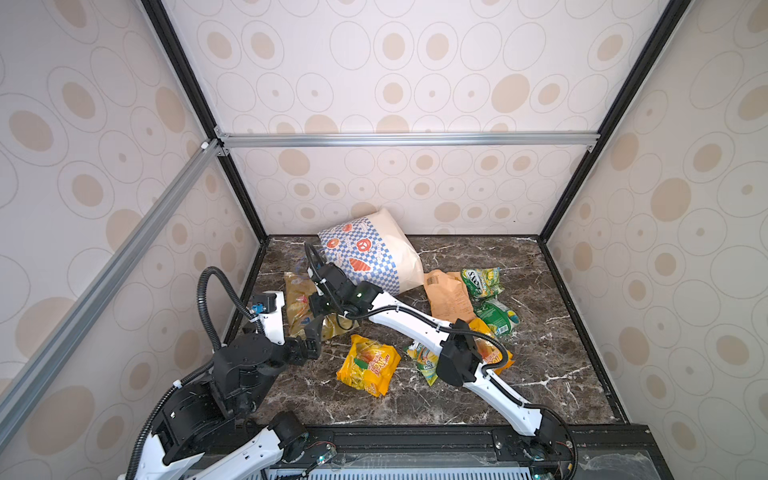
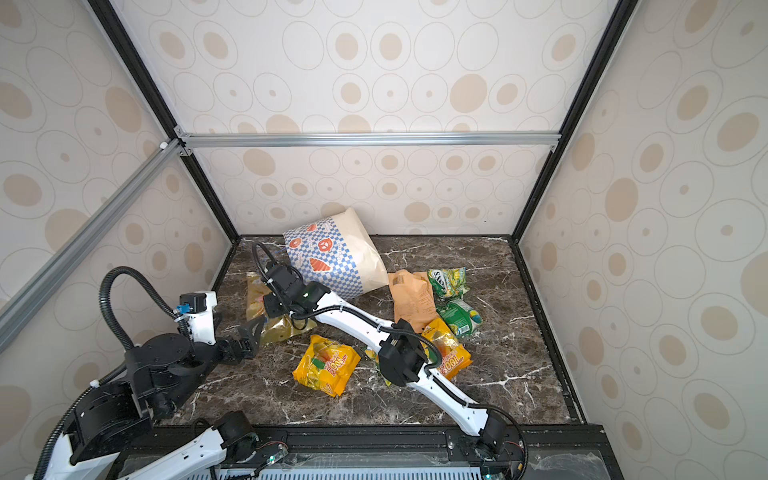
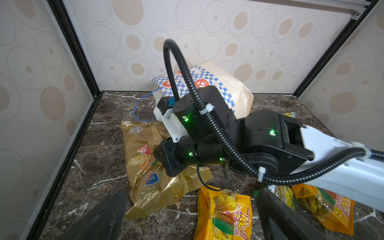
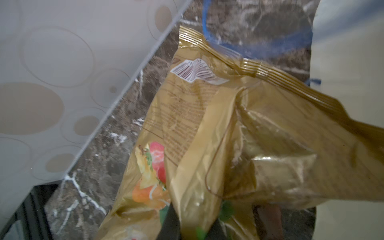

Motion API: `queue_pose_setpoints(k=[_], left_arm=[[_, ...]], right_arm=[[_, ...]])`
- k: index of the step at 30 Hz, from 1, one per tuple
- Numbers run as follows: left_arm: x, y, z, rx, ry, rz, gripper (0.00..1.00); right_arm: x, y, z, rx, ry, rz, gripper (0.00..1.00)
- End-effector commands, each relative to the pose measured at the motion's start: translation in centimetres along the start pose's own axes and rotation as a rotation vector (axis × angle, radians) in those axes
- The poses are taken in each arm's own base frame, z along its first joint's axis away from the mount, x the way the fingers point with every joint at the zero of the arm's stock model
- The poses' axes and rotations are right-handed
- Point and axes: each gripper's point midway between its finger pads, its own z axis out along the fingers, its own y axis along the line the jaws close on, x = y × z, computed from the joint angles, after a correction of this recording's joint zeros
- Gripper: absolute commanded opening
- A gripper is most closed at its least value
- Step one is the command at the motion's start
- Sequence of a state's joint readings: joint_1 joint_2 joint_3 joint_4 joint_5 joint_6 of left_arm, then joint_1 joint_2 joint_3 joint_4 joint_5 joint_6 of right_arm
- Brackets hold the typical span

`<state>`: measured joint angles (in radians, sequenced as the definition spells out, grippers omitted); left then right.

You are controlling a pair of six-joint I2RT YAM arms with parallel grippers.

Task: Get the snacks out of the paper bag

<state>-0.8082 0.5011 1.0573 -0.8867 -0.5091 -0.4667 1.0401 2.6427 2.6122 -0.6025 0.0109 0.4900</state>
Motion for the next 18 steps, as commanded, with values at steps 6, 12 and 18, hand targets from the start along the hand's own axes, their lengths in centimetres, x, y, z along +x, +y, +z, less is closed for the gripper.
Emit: queue_pose_setpoints(k=[6, 12, 18], left_arm=[[0.0, 1.0, -0.2, -0.04, -0.017, -0.042, 0.98], [0.0, 0.5, 0.2, -0.033, -0.014, -0.039, 0.98], [0.2, 0.2, 0.7, -0.034, -0.011, -0.04, 0.98]], right_arm=[[-4.9, -0.6, -2.6, -0.002, -0.151, 0.03, 0.0], [-1.9, -1.7, -0.4, 0.014, -0.066, 0.03, 0.24], [-5.4, -0.8, -5.2, 0.019, -0.119, -0.007, 0.44]])
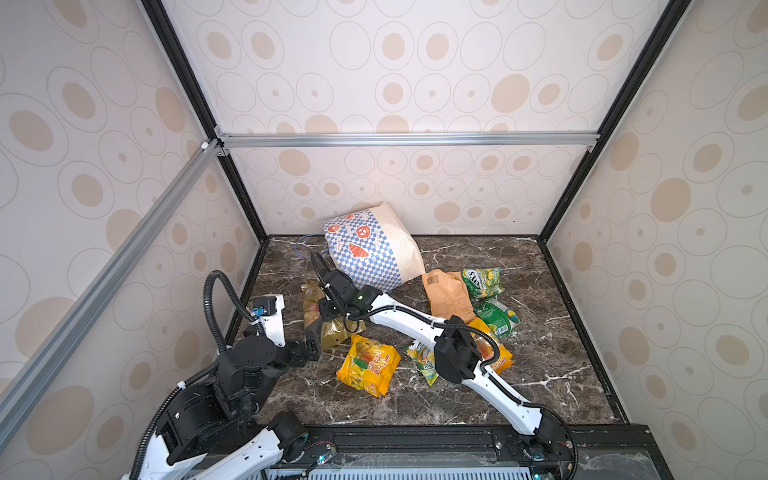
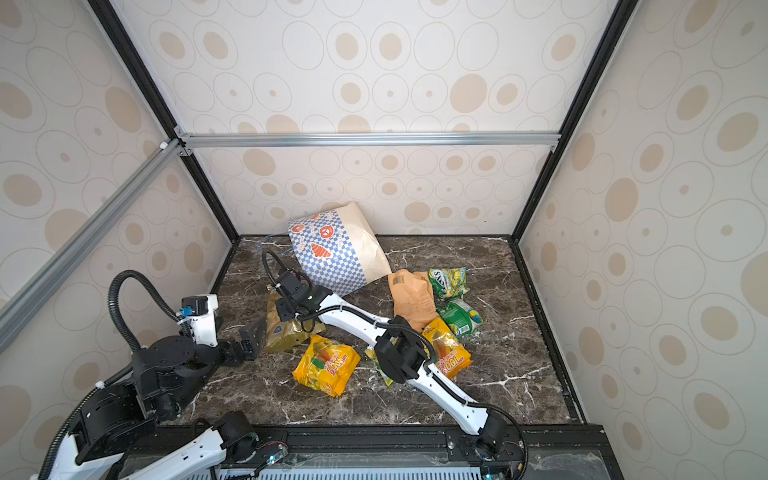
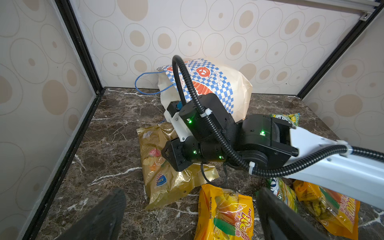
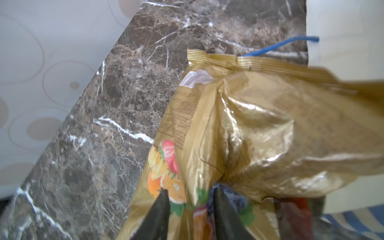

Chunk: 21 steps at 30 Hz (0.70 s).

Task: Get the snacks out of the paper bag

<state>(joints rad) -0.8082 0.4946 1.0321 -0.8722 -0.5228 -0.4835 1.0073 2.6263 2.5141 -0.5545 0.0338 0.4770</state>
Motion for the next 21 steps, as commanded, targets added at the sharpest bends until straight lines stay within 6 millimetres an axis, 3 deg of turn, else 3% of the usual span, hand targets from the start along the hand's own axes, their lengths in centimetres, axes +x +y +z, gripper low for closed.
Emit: queue_pose_setpoints(k=[1, 4, 7, 12, 16, 21], left_arm=[[-0.2, 0.0, 0.5, -0.023, -0.009, -0.023, 0.98], [-0.2, -0.4, 1.5, -0.041, -0.011, -0.01, 0.98], [-0.4, -1.5, 3.2, -0.042, -0.035, 0.002, 0.98], [-1.5, -3.0, 6.9, -0.092, -0.068, 0.054, 0.97], [-2.4, -2.3, 10.1, -0.085, -0.086, 0.004, 0.97], [-1.8, 1.5, 14.4, -0.121, -0.09, -0.106, 0.98]], right_arm=[[-6.7, 2.2, -7.9, -0.041, -0.145, -0.02, 0.47], [-8.8, 2.8, -12.8, -0.052, -0.19, -0.059, 0.56], [-10.2, 2.1, -18.1, -0.02, -0.24, -0.099, 0.62], [-10.2, -2.4, -26.2, 0.101, -0.315, -0.116, 0.67], [-8.4, -6.1, -33.4, 0.218, -0.419, -0.157, 0.75], [-3.9, -13.2, -40.5, 0.433, -0.537, -0.1, 0.89]])
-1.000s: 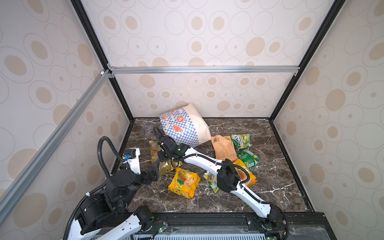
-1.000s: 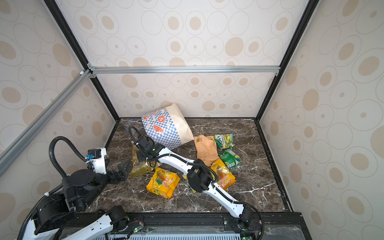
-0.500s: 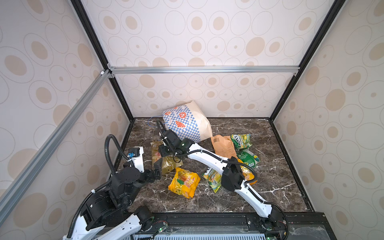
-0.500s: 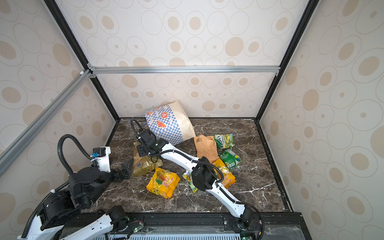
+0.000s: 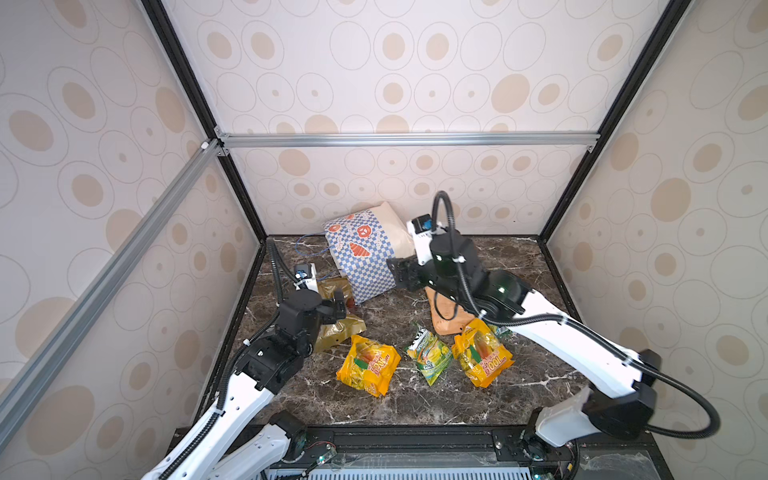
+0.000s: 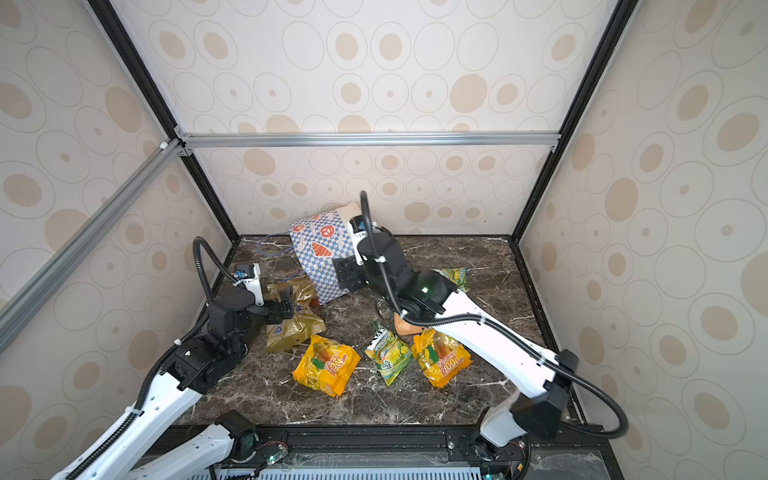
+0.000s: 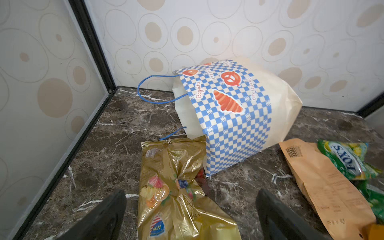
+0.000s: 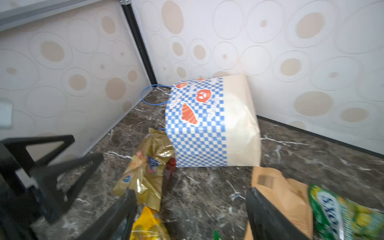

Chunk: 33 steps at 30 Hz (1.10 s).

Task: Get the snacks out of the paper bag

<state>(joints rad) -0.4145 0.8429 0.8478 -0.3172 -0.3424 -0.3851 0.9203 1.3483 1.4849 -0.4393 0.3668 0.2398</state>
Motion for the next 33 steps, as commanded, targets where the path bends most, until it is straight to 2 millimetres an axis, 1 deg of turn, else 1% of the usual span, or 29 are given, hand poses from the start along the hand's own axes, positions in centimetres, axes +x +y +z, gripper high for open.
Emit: queue_pose_setpoints(k=[1, 2, 3, 4, 5, 6, 8, 9, 12, 14, 15, 18, 20, 22, 23, 24, 27, 28, 30, 32, 33], left_arm=[[-1.3, 0.5, 2.4, 0.048, -0.069, -0.082, 0.98], [-0.9, 1.6, 3.2, 0.017, -0.074, -0.1, 0.98], [-0.6, 3.1, 4.0, -0.036, -0.085, -0.129, 0.98], [0.1, 4.4, 4.5, -0.086, -0.089, -0.152, 0.98], [0.6, 5.9, 4.9, -0.14, -0.106, -0.177, 0.98], [1.0, 7.4, 5.1, -0.191, -0.129, -0.202, 0.98], [2.2, 9.7, 5.3, -0.275, -0.162, -0.231, 0.98], [2.8, 11.0, 5.3, -0.317, -0.178, -0.247, 0.98], [4.4, 14.1, 5.3, -0.428, -0.197, -0.273, 0.98], [5.4, 15.5, 5.7, -0.476, -0.183, -0.277, 0.98], [5.4, 16.1, 5.9, -0.495, -0.187, -0.279, 0.98], [5.7, 17.1, 6.5, -0.537, -0.203, -0.214, 0.98], [6.3, 17.6, 6.9, -0.561, -0.208, -0.157, 0.98], [7.2, 18.1, 7.5, -0.574, -0.202, -0.118, 0.98], [7.6, 18.1, 7.7, -0.568, -0.213, -0.098, 0.98], [7.7, 17.9, 7.9, -0.548, -0.231, -0.066, 0.98], [8.3, 16.8, 8.2, -0.465, -0.284, 0.01, 0.98], [8.1, 16.5, 8.3, -0.45, -0.298, 0.022, 0.98], [8.4, 15.8, 9.4, -0.402, -0.266, 0.069, 0.98], [8.4, 14.7, 10.3, -0.337, -0.25, 0.105, 0.98], [8.4, 14.1, 10.4, -0.304, -0.254, 0.121, 0.98]], right_arm=[[1.6, -6.4, -3.1, 0.228, -0.07, -0.005, 0.91], [2.6, -8.5, -4.1, 0.282, -0.077, 0.023, 0.92], [3.7, -10.5, -5.2, 0.333, -0.087, 0.057, 0.93], [4.8, -12.1, -5.9, 0.378, -0.089, 0.083, 0.94], [6.0, -13.9, -6.7, 0.422, -0.096, 0.117, 0.94], [7.6, -15.6, -7.2, 0.473, -0.088, 0.144, 0.95], [10.1, -18.4, -8.2, 0.553, -0.085, 0.193, 0.98], [11.5, -19.8, -8.6, 0.593, -0.081, 0.216, 1.0], [15.3, -23.4, -8.9, 0.685, -0.058, 0.278, 1.0], [17.7, -25.7, -8.9, 0.747, -0.033, 0.33, 1.0], [18.9, -27.0, -8.9, 0.79, -0.022, 0.36, 1.0], [22.0, -30.3, -8.7, 0.893, 0.006, 0.415, 1.0], [23.6, -32.0, -8.3, 0.958, 0.026, 0.428, 1.0], [24.7, -33.1, -7.8, 1.002, 0.054, 0.407, 1.0], [25.0, -33.7, -7.4, 1.023, 0.061, 0.385, 1.0], [25.5, -34.1, -7.1, 1.027, 0.111, 0.389, 1.0], [26.1, -35.9, -5.9, 1.052, 0.137, 0.356, 1.0], [26.4, -36.2, -5.4, 1.051, 0.142, 0.344, 1.0], [26.8, -36.9, -4.2, 1.038, 0.108, 0.321, 1.0], [26.6, -37.3, -3.2, 1.012, 0.062, 0.294, 1.0], [25.9, -37.3, -2.8, 0.985, 0.038, 0.289, 1.0]])
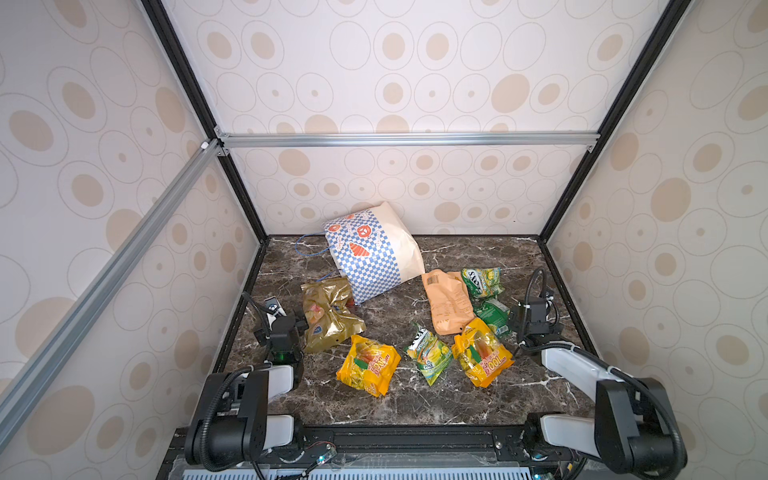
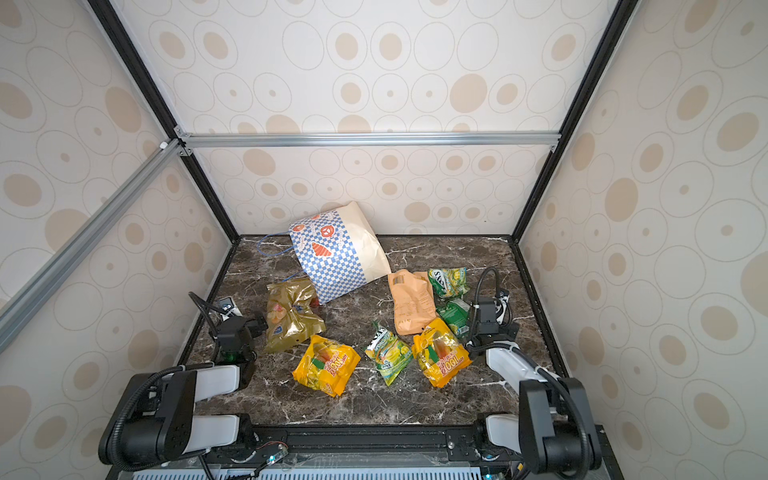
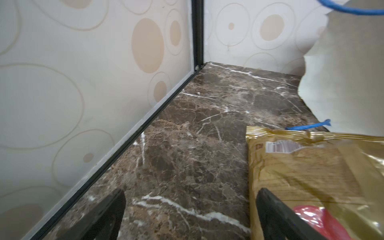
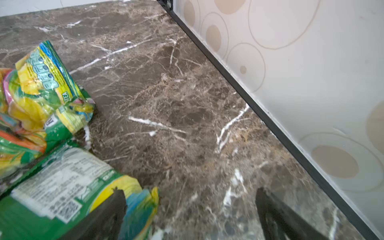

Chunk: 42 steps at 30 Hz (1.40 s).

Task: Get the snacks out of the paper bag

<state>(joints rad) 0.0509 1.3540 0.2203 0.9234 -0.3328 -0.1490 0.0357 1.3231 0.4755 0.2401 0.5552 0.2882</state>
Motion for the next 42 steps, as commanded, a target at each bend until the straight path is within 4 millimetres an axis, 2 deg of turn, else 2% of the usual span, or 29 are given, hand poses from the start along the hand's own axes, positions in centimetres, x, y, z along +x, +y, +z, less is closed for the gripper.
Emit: queue_pose_setpoints(k=[1, 5, 7, 11, 12, 13, 14, 16, 18, 20, 22, 28, 42], left_arm=[[-4.4, -2.1, -0.2, 0.122, -0.163, 0.037, 0.98], [-5.0, -2.7, -1.6, 0.194, -0.209, -0.039, 0.98], [-5.6, -4.4, -3.1, 0.314, -0.287, -0.039, 0.97], [-4.2, -4.3, -1.9, 0.288, -0.274, -0.05, 0.98], [-3.5, -5.4, -1.7, 0.335, -0.247, -0.009, 0.98], [-2.9, -6.4, -1.5, 0.367, -0.234, 0.026, 0.98], [-3.2, -6.7, -1.6, 0.383, -0.266, 0.019, 0.98], [-2.6, -6.6, -0.6, 0.358, -0.199, 0.029, 0.98], [-2.7, -6.6, -0.8, 0.359, -0.216, 0.022, 0.98], [-3.0, -6.6, -0.8, 0.356, -0.231, 0.018, 0.98], [-2.7, -6.6, -0.7, 0.355, -0.212, 0.024, 0.98], [-2.7, -7.5, -0.7, 0.388, -0.207, 0.051, 0.98], [-2.4, -8.0, -0.1, 0.369, -0.187, 0.084, 0.98]], right_arm=[[-4.0, 1.7, 0.1, -0.1, -0.199, 0.047, 1.0], [-3.4, 3.3, 0.6, -0.19, -0.239, 0.029, 1.0], [-3.1, 3.8, 0.2, -0.23, -0.232, 0.017, 1.0], [-2.1, 5.5, -0.5, -0.357, -0.287, -0.032, 1.0], [-1.7, 6.1, -0.3, -0.383, -0.29, -0.049, 1.0], [-2.0, 6.9, -0.2, -0.41, -0.328, -0.059, 1.0], [-2.6, 7.3, -0.3, -0.428, -0.342, -0.066, 1.0], [-1.6, 7.3, 0.2, -0.41, -0.229, -0.09, 1.0], [-2.3, 7.8, 0.3, -0.397, -0.296, -0.1, 1.0], [-2.0, 7.9, 0.5, -0.374, -0.231, -0.126, 1.0], [-1.9, 8.7, 0.5, -0.411, -0.242, -0.151, 1.0], [-2.0, 8.8, 0.5, -0.411, -0.238, -0.157, 1.0], [-1.9, 8.8, 0.5, -0.411, -0.226, -0.159, 1.0]])
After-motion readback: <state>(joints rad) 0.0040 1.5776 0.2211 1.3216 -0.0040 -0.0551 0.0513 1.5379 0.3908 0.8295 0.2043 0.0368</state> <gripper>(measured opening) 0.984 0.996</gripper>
